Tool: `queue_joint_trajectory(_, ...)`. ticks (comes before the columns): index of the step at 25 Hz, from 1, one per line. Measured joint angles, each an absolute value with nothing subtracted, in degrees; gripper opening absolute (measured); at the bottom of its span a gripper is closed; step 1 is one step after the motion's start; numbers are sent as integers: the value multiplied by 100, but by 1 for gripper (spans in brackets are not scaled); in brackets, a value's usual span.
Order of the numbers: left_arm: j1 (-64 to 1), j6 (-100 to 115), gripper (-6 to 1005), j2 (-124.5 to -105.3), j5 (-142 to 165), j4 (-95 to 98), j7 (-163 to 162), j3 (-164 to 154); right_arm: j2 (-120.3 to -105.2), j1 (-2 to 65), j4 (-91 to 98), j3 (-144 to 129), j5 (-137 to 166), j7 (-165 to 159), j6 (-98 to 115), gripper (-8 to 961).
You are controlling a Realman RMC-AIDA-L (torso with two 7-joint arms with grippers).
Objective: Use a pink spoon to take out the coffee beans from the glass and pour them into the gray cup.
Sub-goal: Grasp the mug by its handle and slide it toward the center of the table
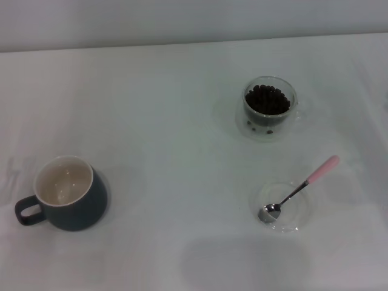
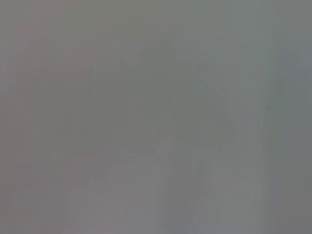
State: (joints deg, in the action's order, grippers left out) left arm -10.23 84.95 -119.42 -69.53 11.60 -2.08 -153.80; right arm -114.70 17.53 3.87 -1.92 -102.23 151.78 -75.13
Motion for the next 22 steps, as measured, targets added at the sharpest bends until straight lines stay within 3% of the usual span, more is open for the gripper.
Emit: queue_joint_trajectory(22, -611, 8583, 878, -11943, -6730, 1366, -223, -15861, -11450, 1574, 502, -168, -10253, 15170, -7523, 866)
